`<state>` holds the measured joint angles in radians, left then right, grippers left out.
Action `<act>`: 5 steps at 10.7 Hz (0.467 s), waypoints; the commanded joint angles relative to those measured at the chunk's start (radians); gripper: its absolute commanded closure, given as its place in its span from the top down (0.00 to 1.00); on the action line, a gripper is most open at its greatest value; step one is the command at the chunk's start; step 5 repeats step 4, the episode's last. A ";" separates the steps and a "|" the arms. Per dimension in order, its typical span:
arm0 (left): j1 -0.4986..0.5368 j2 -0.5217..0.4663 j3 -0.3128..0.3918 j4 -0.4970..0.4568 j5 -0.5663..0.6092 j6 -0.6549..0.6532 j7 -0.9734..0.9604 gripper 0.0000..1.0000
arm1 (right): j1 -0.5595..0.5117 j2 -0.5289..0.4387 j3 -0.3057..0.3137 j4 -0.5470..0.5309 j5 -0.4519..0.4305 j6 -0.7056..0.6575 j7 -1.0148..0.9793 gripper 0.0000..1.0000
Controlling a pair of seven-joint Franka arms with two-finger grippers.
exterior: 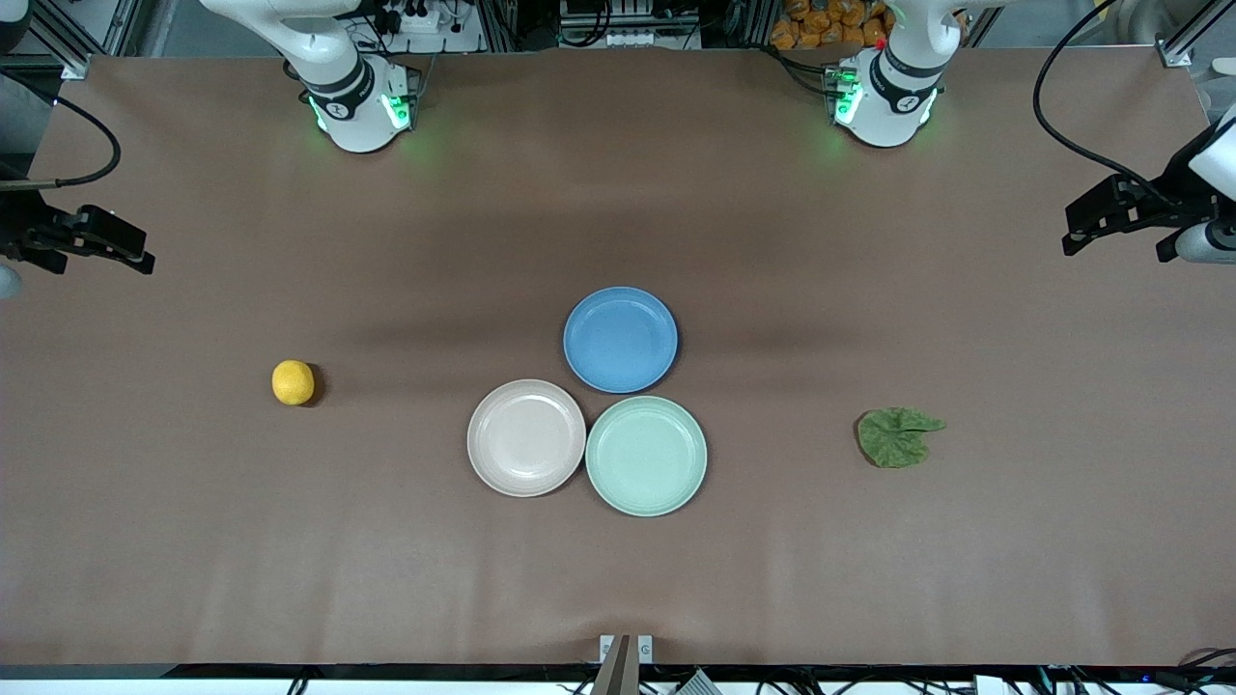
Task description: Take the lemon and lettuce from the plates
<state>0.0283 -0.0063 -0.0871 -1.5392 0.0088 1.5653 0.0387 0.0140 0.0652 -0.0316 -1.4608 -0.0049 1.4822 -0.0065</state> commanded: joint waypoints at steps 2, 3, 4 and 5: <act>0.002 0.000 -0.006 0.013 0.003 -0.022 -0.011 1.00 | -0.002 -0.056 0.006 -0.059 -0.012 0.007 0.002 1.00; 0.004 0.000 -0.006 0.013 0.003 -0.022 -0.011 1.00 | -0.003 -0.059 0.006 -0.061 -0.012 0.004 0.000 1.00; 0.007 0.000 -0.006 0.014 0.003 -0.022 -0.013 1.00 | -0.003 -0.064 0.006 -0.061 -0.013 0.003 0.000 1.00; 0.007 0.000 -0.006 0.014 0.003 -0.022 -0.013 1.00 | -0.003 -0.064 0.006 -0.061 -0.013 0.003 0.000 1.00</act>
